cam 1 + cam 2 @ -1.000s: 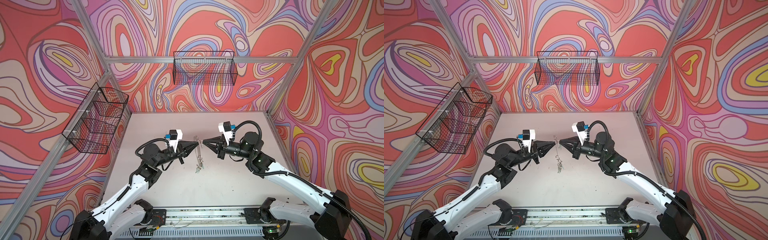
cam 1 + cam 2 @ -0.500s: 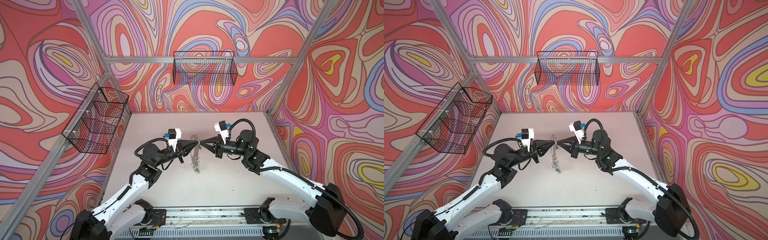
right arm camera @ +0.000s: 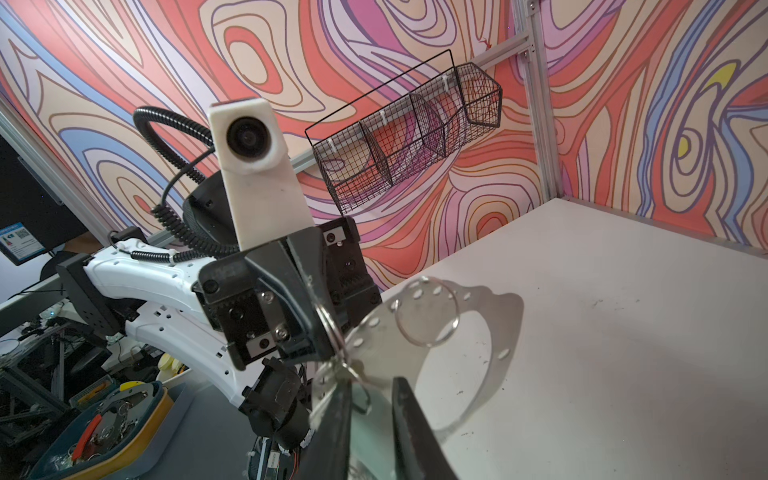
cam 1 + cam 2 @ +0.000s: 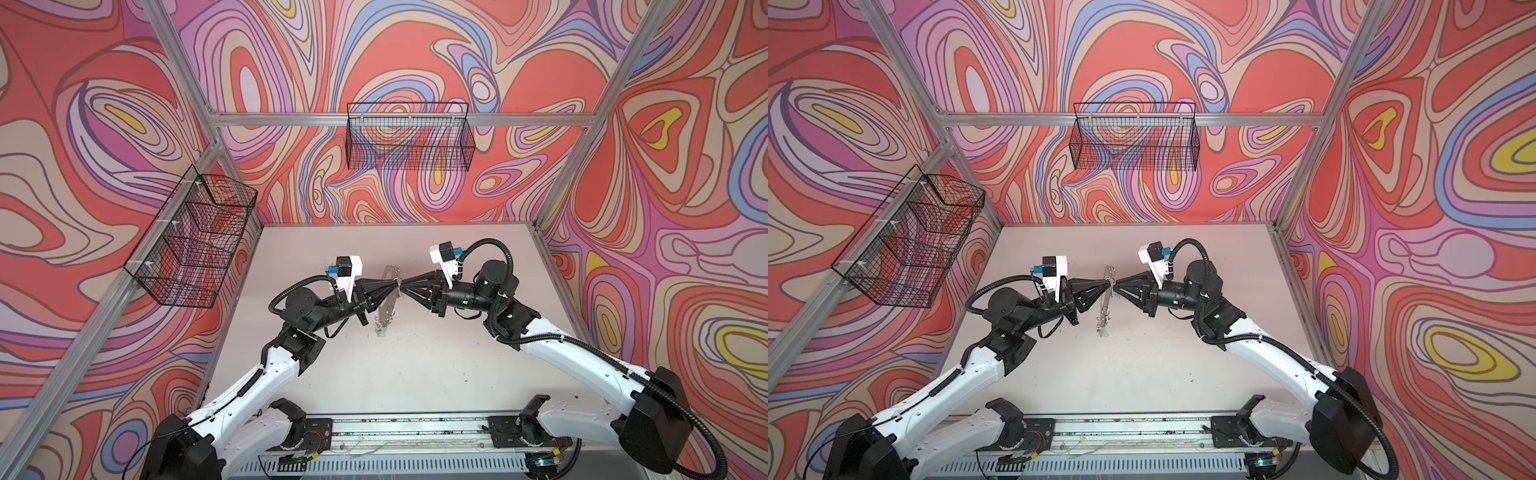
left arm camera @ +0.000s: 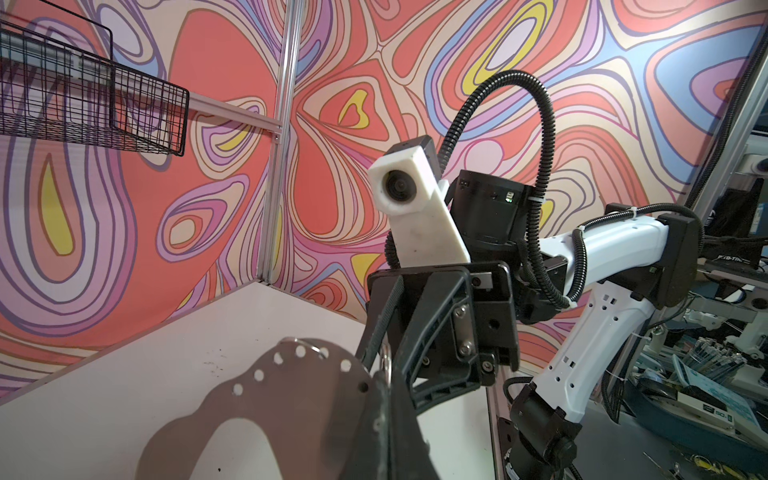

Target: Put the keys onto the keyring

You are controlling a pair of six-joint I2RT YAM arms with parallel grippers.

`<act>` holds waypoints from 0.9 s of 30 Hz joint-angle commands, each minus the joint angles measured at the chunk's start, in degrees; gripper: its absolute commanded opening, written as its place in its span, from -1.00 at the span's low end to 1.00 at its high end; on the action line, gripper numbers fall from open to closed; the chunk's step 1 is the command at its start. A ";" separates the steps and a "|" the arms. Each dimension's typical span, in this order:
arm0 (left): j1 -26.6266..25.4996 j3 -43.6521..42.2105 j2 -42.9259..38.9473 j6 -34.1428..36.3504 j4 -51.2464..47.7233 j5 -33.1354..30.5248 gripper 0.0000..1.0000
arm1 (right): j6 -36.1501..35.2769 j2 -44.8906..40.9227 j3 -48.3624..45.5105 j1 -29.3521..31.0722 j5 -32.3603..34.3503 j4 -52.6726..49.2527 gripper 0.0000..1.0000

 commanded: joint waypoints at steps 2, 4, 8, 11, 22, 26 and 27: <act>-0.26 -0.02 -0.88 -0.45 4.62 0.54 -1.00 | -3.04 -4.86 -2.99 -0.27 4.85 0.58 -0.42; -0.24 0.12 -0.45 -1.01 5.03 0.93 -1.00 | -3.06 -5.36 -3.20 -0.28 4.19 1.89 -0.41; -0.32 0.40 0.34 -2.25 5.95 2.01 -1.00 | -2.96 -4.73 -2.29 -0.29 2.30 4.22 -0.39; -0.24 0.65 0.56 -2.58 6.09 2.57 -1.00 | -2.73 -3.73 -1.20 -0.28 1.27 5.11 -0.40; -0.28 1.14 0.88 -2.75 5.34 3.91 -1.00 | -1.12 -0.62 0.40 -0.28 -1.63 7.94 -0.40; -0.26 1.22 1.28 -2.93 5.65 4.02 -1.00 | -0.97 -0.15 0.73 -0.28 -2.33 8.22 -0.43; -0.26 1.33 1.39 -3.10 5.78 4.08 -1.00 | -0.95 0.15 0.91 -0.35 -2.59 8.06 -0.44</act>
